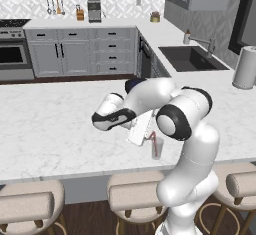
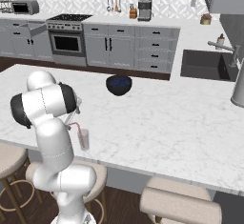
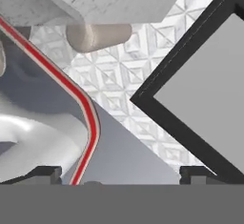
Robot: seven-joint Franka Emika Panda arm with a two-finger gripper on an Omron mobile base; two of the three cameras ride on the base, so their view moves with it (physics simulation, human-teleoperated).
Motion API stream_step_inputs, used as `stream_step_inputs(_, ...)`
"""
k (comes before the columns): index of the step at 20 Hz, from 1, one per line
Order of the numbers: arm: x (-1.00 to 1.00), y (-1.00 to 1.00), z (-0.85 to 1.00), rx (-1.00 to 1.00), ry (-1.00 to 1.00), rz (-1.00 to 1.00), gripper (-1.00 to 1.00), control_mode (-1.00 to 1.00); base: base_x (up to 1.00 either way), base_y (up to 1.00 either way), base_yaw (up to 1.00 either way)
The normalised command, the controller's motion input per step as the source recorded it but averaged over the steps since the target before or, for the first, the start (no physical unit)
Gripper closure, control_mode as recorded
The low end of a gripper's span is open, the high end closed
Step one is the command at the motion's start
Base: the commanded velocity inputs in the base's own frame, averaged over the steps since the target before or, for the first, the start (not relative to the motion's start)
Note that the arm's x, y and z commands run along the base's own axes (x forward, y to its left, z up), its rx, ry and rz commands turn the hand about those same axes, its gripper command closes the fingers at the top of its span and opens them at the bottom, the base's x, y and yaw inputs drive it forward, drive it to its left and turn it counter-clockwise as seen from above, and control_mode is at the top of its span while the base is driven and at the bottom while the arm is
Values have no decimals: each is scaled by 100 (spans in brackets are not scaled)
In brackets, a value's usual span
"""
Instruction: Take a straw from the drawer in front and place it inside the glass cup on the dining counter.
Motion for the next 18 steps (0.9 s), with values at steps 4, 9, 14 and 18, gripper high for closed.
stream_step_inputs(4,-1,8,0,38,0,0,-100,-100,0,0,0)
stream_step_inputs(9,-21,21,-2,40,0,0,-100,-100,0,0,0)
stream_step_inputs(14,-27,15,0,42,0,2,-100,-100,0,0,0)
stream_step_inputs(18,-2,0,-3,36,0,0,-100,-100,0,0,0)
